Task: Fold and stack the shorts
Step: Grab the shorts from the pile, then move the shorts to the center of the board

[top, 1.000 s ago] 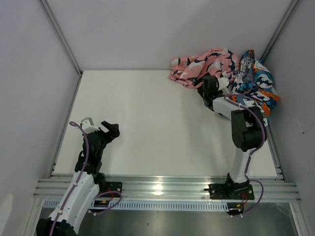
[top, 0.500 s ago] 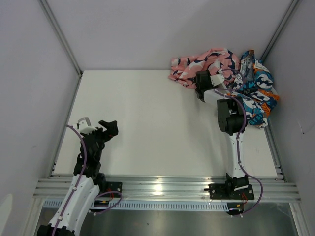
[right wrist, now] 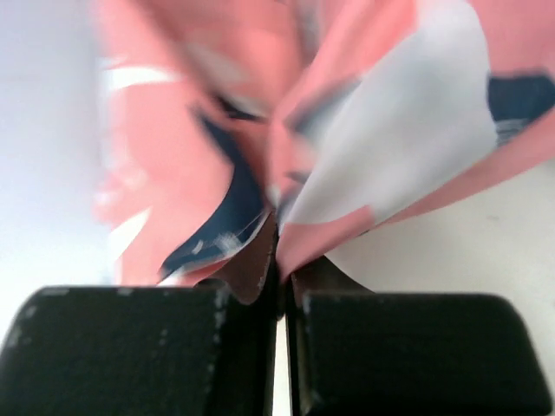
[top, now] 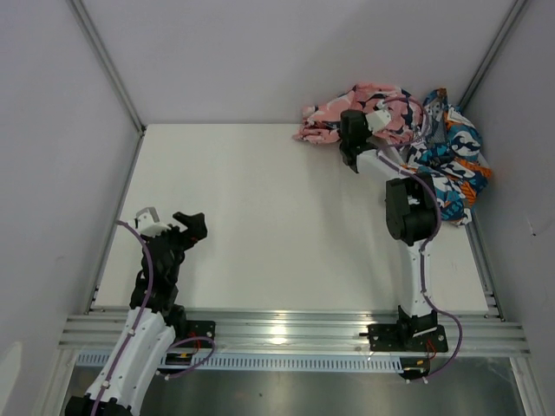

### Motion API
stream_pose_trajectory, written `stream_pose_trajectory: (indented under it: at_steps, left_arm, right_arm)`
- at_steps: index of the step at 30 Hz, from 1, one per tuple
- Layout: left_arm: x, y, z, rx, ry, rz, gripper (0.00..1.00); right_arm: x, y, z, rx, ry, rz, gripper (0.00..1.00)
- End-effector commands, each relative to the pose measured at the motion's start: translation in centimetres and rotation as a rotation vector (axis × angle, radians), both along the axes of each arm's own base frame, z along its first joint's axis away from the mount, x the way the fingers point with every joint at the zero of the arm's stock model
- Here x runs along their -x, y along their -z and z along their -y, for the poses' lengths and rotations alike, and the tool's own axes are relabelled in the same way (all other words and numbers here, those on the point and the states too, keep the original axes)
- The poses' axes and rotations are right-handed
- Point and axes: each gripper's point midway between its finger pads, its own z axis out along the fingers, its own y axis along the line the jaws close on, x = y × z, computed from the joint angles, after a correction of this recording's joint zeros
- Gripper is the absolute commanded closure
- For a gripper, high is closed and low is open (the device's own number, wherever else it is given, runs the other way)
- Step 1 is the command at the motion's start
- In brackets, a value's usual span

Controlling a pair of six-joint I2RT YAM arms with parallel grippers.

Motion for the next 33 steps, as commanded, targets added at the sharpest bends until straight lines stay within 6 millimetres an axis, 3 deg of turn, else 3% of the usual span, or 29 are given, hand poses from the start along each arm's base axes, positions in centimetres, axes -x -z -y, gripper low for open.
stream_pose_trajectory:
  at_steps: [1,3,4,5,7,8,12,14,15,17,18,20,21,23,24,27,30,31,33]
  left_arm:
    - [-0.1,-0.7,0.1,-0.009,0.005,0.012,0.01]
    - [-0.1,-0.8,0.1,-0.007,0.005,0.012,0.01]
    - [-0.1,-1.0,0.1,-0.008,0.004,0.015,0.01]
    - [-0.2,-1.1,0.1,-0.005,0.002,0.017,0.01]
    - [-0.1,-1.0,-0.1,-0.004,-0.008,0.010,0.01]
    - [-0.1,-0.9,-0.1,-0.003,-0.010,0.007,0.01]
    - [0.0,-0.9,-0.3,-0.005,-0.022,-0.006,0.01]
    - [0.1,-1.1,-0.6,-0.003,-0.037,-0.001,0.01]
    - [0.1,-0.9,-0.6,-0.001,-0.039,-0.005,0.01]
    - [0.2,-1.2,-0.7,0.002,-0.045,0.007,0.01]
    - [0.3,-1.1,-0.8,0.000,-0.049,0.003,0.01]
    - [0.4,-1.4,-1.0,0.001,-0.059,0.015,0.01]
    - [0.4,-1.6,-1.2,0.002,-0.068,0.023,0.01]
    - [0.8,-1.4,-1.3,-0.002,-0.075,0.010,0.01]
    - [0.8,-1.3,-1.5,-0.002,-0.083,0.010,0.01]
    - [0.9,-1.5,-1.6,-0.001,-0.091,0.021,0.01]
    - [1.0,-1.5,-1.7,-0.002,-0.097,0.021,0.01]
    - [1.0,-1.6,-1.7,-0.002,-0.097,0.023,0.01]
    - [0.9,-1.4,-1.8,-0.005,-0.100,0.017,0.01]
  right_arm:
    - [2.2,-18.9,-2.6,0.001,-0.102,0.291,1.00]
    - [3.9,-23.6,-3.3,0.053,-0.120,0.329,1.00]
    - [5.2,-25.6,-4.9,0.070,-0.146,0.352,1.00]
    - [7.2,-29.2,-5.1,0.077,-0.150,0.404,1.00]
    - [9.7,-32.4,-6.1,0.119,-0.170,0.443,1.00]
    - [12.1,-35.4,-7.2,0.100,-0.205,0.494,1.00]
    - [17.7,-39.7,-9.4,0.044,-0.323,0.537,1.00]
    - [19.9,-40.3,-10.2,0.034,-0.362,0.528,1.00]
    - [22.3,-41.8,-10.8,0.016,-0.397,0.552,1.00]
    - [24.3,-42.4,-11.1,-0.005,-0.422,0.560,1.00]
    - [25.7,-42.3,-11.1,-0.017,-0.442,0.548,1.00]
    - [26.3,-41.5,-11.4,-0.077,-0.478,0.519,1.00]
    - [25.9,-39.7,-11.2,-0.079,-0.490,0.473,1.00]
    - [25.3,-37.6,-12.4,-0.153,-0.558,0.427,1.00]
    - [24.3,-35.0,-13.2,-0.170,-0.614,0.372,1.00]
    - [23.6,-31.4,-15.2,-0.222,-0.688,0.272,1.00]
    - [24.4,-27.8,-17.7,-0.210,-0.747,0.183,1.00]
    - [25.2,-25.5,-18.7,-0.198,-0.761,0.140,1.00]
    - [26.2,-24.8,-18.8,-0.176,-0.751,0.138,1.00]
